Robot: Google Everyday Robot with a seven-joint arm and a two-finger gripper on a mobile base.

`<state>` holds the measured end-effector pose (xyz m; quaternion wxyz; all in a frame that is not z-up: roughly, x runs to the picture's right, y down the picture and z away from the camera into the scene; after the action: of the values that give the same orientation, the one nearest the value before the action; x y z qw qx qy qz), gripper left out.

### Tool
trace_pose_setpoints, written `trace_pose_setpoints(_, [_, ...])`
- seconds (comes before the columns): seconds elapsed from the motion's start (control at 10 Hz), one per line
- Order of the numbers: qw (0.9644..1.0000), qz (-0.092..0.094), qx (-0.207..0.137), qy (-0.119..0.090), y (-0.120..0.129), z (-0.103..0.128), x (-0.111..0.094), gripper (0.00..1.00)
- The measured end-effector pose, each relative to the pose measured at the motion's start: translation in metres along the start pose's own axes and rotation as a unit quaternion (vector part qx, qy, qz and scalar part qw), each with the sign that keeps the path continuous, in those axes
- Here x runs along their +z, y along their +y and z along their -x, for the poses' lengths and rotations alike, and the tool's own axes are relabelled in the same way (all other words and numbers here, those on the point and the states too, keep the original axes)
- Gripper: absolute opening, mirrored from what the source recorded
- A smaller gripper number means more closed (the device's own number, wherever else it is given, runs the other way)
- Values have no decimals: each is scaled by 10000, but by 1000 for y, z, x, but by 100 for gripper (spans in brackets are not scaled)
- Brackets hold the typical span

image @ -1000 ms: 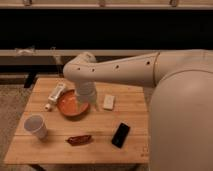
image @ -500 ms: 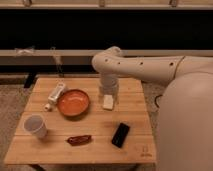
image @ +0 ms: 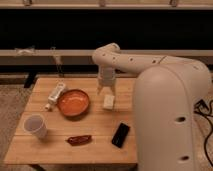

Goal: Move the arm in a circular motion

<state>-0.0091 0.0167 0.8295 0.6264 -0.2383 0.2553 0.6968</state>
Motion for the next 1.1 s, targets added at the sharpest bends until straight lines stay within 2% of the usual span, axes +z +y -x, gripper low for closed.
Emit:
trace_pose_setpoints(0.4, [9980,155,-610,-69,99,30,6,65])
trace_pose_setpoints(0.6, [9938,155,-1098,-81,152,26,2,65])
trace_pose_setpoints(0.8, [9880,140,-1534,-76,193,0,-7,65])
trace_pose_setpoints(1.0, [9794,159,-2013,-57,226,-46,-19,65])
trace_pose_setpoints(1.1, [9753,154,-2202,-79,235,-67,-27,65])
